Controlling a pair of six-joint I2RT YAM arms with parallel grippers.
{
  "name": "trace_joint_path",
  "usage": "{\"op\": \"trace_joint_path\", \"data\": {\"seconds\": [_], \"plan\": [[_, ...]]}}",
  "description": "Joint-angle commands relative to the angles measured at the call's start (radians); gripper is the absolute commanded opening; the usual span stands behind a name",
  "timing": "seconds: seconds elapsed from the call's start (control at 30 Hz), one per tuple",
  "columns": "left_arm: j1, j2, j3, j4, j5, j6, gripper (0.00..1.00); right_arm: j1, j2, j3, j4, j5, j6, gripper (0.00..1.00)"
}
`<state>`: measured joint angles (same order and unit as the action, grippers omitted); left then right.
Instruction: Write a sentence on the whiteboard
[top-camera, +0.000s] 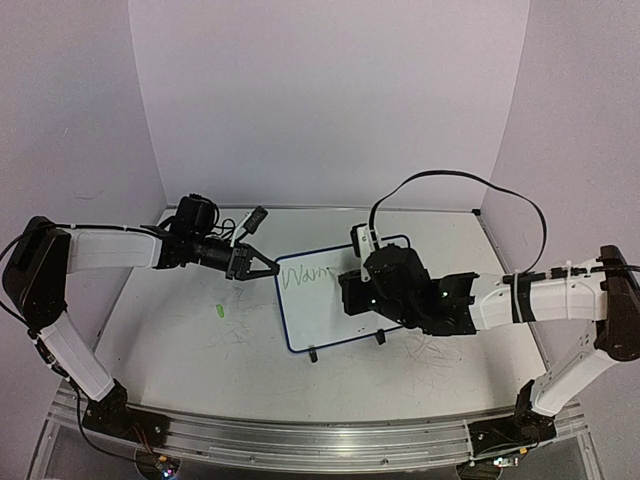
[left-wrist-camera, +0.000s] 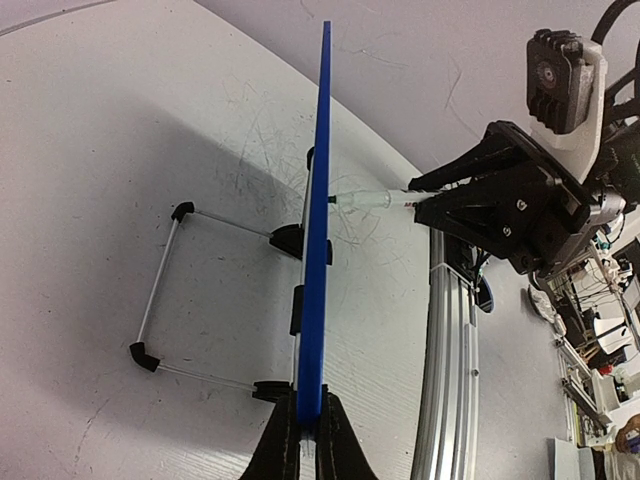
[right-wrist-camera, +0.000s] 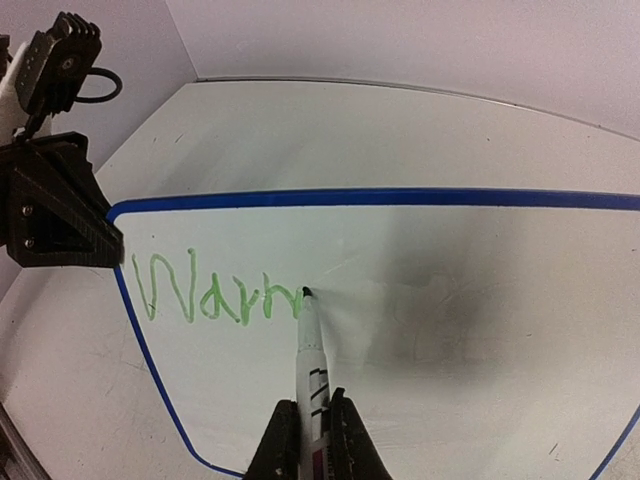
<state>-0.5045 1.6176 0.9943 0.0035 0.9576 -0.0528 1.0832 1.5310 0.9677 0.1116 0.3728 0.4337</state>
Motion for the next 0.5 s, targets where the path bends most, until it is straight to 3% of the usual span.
{"op": "trace_joint_path", "data": {"seconds": [0.0,0.47], "plan": [[-0.020,-0.008,0.025,-0.027,0.022,0.018,0.00,-0.012,-0.015,-0.027,-0.035,0.022,0.029,0.00],[-0.021,-0.008,0.025,-0.027,0.021,0.016,0.00,0.000,-0.010,-0.032,-0.033,0.014,0.043,0.00]]}}
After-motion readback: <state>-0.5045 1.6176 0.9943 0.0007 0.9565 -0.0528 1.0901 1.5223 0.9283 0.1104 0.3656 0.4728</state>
